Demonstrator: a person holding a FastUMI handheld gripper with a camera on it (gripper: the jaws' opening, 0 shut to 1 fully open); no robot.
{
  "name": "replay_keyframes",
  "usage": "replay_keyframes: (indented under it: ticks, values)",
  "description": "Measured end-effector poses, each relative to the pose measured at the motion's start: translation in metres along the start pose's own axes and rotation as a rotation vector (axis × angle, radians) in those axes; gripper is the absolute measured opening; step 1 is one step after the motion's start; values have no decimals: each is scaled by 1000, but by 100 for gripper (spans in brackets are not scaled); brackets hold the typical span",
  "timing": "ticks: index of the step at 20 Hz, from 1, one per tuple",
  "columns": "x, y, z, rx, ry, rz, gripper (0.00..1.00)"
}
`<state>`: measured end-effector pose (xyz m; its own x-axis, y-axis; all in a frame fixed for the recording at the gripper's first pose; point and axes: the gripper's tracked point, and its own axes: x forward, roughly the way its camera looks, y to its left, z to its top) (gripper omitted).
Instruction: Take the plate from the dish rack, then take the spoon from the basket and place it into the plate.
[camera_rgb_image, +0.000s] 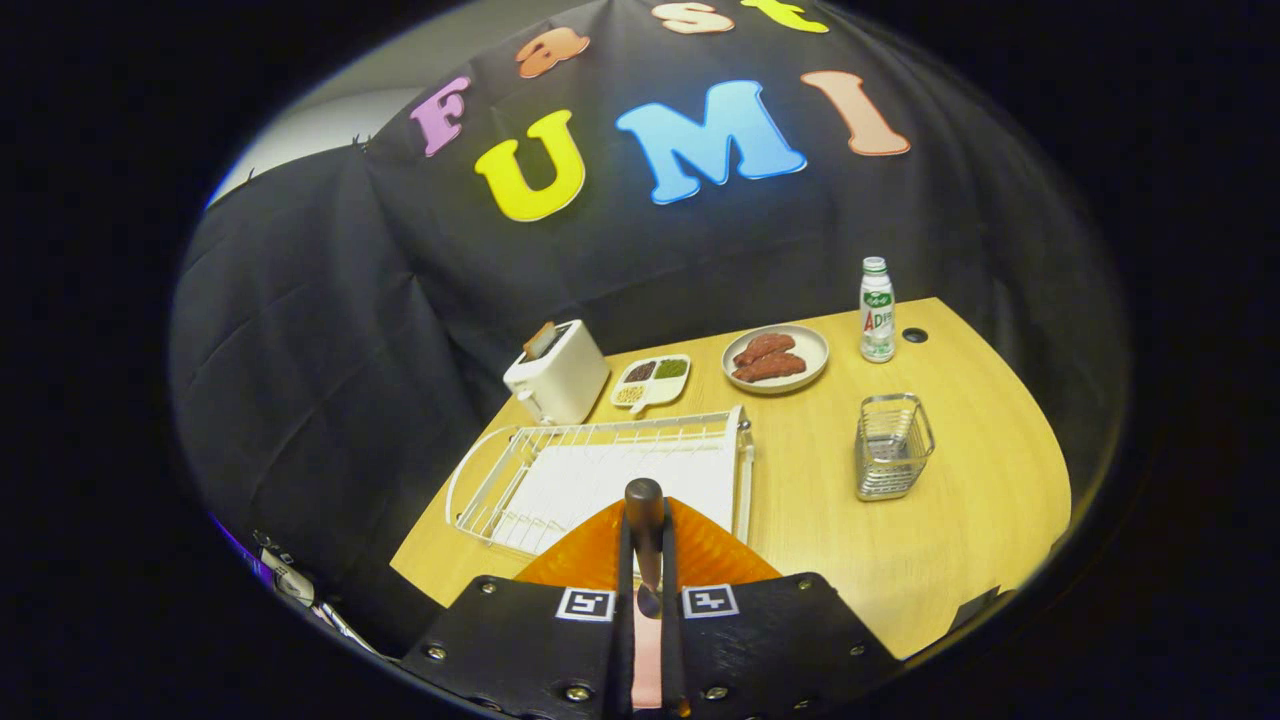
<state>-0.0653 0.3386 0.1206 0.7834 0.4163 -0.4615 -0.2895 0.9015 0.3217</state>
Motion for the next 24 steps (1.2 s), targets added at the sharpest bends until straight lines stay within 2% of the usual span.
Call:
replay_keyframes:
  ticks: [9,16,18,20,24]
  values:
    - [23,46,-78,-42,123,42,10]
    - [30,67,-111,-66,180,94,10]
    - [27,68,-118,-87,189,112,13]
    - [20,65,-123,-87,195,120,30]
    - [6,51,-118,-75,194,95,30]
